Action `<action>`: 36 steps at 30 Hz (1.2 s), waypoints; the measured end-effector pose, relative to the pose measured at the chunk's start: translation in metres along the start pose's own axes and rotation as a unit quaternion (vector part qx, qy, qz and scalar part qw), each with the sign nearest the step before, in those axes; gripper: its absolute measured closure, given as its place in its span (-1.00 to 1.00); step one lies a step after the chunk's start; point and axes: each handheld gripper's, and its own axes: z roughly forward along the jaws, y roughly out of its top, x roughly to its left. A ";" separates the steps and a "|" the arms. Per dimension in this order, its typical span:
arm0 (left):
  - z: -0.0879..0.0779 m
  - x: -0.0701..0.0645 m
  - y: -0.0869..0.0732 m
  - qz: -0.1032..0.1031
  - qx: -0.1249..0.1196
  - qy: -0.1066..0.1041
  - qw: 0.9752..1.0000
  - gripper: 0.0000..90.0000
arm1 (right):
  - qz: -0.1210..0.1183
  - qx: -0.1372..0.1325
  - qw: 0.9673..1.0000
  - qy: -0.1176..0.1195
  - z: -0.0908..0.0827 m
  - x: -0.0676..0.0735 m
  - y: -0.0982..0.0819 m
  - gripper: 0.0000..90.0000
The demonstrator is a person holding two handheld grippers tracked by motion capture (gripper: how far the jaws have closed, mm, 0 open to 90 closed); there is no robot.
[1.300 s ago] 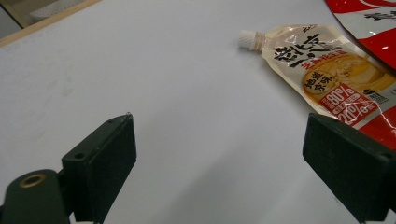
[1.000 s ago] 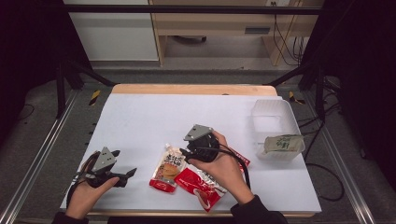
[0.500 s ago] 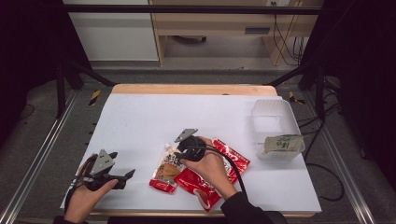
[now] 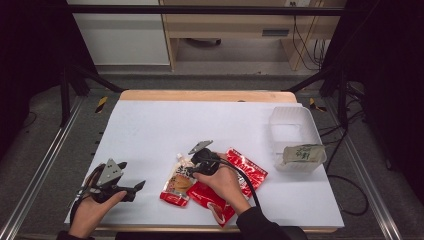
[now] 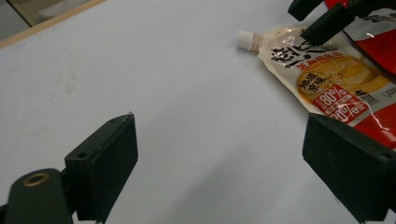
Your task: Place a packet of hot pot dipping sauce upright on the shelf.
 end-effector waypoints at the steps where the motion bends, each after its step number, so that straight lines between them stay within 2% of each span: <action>1: 0.000 0.000 0.000 -0.001 0.001 0.000 1.000 -0.78 | 0.000 0.002 1.000 0.001 0.001 0.000 -0.001 0.08; 4: 0.001 0.000 0.000 0.001 0.002 -0.001 1.000 -0.78 | 0.000 0.005 1.000 0.006 0.002 -0.001 -0.002 0.12; 8: 0.001 0.000 0.000 0.002 0.003 -0.001 1.000 -0.78 | 0.002 0.006 1.000 0.014 0.002 0.000 -0.002 0.27; 13: 0.002 0.000 0.000 0.002 0.003 -0.002 1.000 -0.78 | 0.001 0.006 1.000 0.012 0.002 0.003 -0.003 0.42; 16: 0.002 -0.001 0.001 0.002 0.004 -0.004 1.000 -0.77 | -0.011 0.007 1.000 0.006 0.000 0.004 -0.003 0.61; 22: 0.003 -0.001 0.001 0.007 0.009 -0.006 1.000 -0.77 | -0.022 0.008 1.000 0.008 0.000 0.008 -0.002 0.82; 25: 0.003 -0.001 0.001 0.003 0.005 -0.007 1.000 -0.77 | -0.032 0.004 0.999 0.012 0.000 0.009 -0.001 0.93; 30: 0.003 0.000 0.000 0.000 0.005 -0.006 1.000 -0.77 | -0.043 -0.019 0.999 0.010 -0.005 0.013 0.004 0.97; 31: 0.003 0.001 0.000 -0.001 0.004 -0.005 1.000 -0.77 | -0.051 -0.027 0.998 0.012 -0.006 0.013 0.006 0.97; 36: 0.003 0.002 0.000 -0.004 0.003 -0.005 1.000 -0.76 | -0.058 -0.056 0.997 0.016 -0.018 0.017 0.013 0.98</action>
